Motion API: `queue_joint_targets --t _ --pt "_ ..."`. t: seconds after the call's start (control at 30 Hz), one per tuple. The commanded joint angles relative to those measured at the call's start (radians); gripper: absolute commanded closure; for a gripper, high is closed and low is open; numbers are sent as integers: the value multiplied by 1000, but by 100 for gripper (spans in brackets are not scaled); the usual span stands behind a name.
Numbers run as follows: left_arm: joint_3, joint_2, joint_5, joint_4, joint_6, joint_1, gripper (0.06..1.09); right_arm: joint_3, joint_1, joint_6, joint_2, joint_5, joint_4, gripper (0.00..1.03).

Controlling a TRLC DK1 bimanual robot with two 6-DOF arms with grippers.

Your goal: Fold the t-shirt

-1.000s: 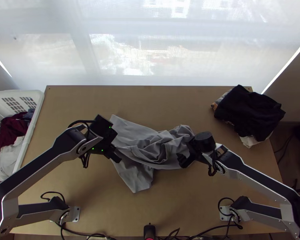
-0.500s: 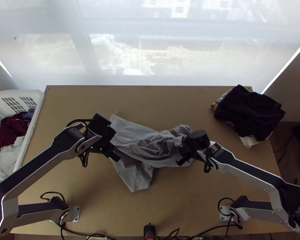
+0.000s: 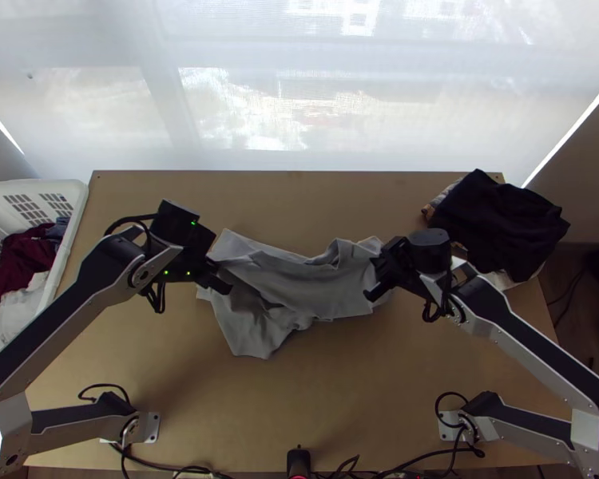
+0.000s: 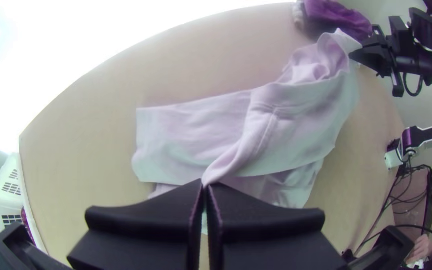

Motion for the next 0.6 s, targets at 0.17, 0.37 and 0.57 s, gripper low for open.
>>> queue_joint_targets --t 0.17,0.37,0.57 --pt "256 -40 -7 2 1 171 105 431 -23 -70 -66 12 -211 100" --pt "391 -88 -7 33 -2 266 105 531 58 -88 -85 96 -242 100" --pt "522 -129 -7 88 -5 330 105 619 196 -199 -83 191 -234 100"
